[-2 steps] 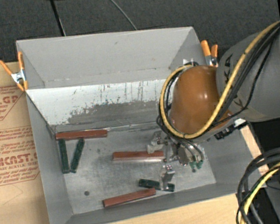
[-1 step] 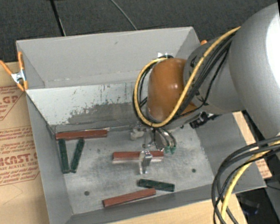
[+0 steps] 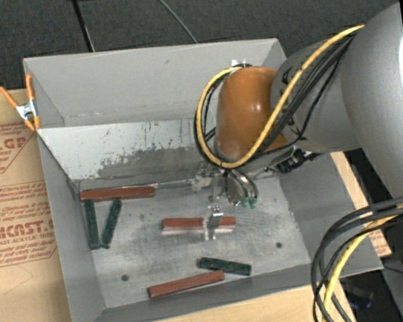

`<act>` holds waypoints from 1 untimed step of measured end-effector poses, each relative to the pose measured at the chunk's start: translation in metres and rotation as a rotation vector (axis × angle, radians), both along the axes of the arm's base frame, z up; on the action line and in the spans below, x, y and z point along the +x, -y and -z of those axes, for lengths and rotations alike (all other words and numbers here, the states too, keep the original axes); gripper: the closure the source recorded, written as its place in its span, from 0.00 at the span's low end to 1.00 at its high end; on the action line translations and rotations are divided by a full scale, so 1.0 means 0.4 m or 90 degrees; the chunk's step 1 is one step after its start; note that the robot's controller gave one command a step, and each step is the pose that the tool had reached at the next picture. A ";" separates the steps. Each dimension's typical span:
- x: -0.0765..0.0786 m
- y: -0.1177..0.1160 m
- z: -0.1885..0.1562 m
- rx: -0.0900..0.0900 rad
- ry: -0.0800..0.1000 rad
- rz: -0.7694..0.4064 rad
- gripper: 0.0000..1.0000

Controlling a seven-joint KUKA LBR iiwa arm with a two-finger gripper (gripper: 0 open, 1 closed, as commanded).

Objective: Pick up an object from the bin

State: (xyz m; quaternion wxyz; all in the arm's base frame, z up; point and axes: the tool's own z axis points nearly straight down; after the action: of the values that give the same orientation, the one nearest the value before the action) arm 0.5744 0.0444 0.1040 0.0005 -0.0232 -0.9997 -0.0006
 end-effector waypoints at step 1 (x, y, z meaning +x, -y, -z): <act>-0.009 -0.011 -0.055 0.000 0.004 0.016 0.00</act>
Offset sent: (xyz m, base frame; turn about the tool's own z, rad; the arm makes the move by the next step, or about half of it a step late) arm -0.0155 -0.0018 -0.0340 0.2047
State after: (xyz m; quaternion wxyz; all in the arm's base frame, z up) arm 0.5710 0.0489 0.1261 -0.0029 -0.0358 -0.9994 -0.0008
